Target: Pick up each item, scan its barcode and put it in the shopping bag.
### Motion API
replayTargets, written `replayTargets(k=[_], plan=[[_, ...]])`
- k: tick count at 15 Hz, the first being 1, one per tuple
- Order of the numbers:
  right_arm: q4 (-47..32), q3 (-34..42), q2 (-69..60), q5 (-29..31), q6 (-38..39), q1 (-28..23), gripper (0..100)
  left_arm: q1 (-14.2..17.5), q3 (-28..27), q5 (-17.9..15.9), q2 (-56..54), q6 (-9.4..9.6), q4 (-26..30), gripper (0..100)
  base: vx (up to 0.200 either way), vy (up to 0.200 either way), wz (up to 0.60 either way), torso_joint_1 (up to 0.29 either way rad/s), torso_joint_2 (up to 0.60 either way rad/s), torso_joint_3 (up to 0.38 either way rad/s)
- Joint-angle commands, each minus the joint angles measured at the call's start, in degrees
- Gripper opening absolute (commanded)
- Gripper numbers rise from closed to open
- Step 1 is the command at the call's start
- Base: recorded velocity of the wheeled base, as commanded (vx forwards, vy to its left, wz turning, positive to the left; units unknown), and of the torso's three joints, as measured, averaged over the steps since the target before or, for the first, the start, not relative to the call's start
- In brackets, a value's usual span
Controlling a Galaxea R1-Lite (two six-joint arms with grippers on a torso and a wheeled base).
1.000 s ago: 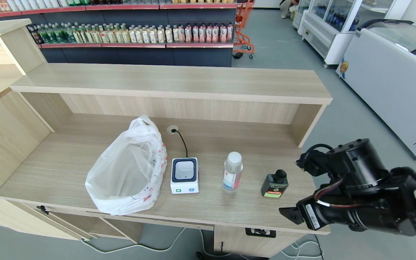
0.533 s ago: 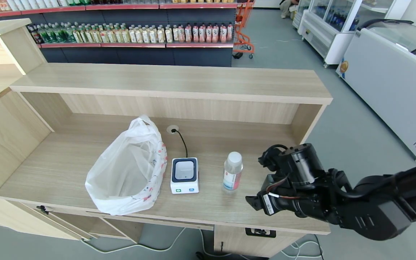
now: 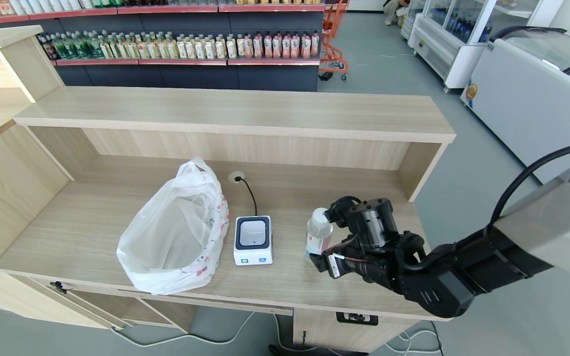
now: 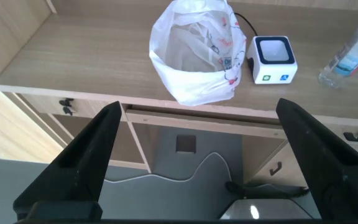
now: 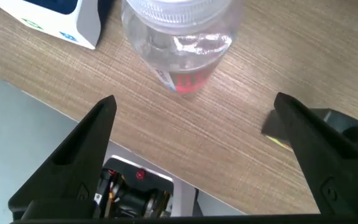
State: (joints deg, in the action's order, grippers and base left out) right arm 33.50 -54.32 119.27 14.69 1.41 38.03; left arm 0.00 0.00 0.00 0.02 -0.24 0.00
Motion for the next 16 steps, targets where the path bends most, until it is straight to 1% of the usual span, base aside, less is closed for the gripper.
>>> replayTargets(k=[1, 12, 16], plan=[[1.7, -1.8, 3.8, 0.0, -0.2, 0.1, 100, 0.0, 0.0, 0.0, 0.1, -0.02, 0.0, 100, 0.000, 0.000, 0.00, 0.000, 0.00, 0.000], [5.6, -11.9, 11.9, -0.3, -1.1, 0.1, 100, 0.0, 0.0, 0.0, 0.1, -0.02, 0.0, 100, 0.000, 0.000, 0.00, 0.000, 0.00, 0.000], [7.2, -12.7, 13.7, -0.6, -2.1, 0.5, 100, 0.0, 0.0, 0.0, 0.1, -0.02, -0.1, 100, 0.000, 0.000, 0.00, 0.000, 0.00, 0.000]])
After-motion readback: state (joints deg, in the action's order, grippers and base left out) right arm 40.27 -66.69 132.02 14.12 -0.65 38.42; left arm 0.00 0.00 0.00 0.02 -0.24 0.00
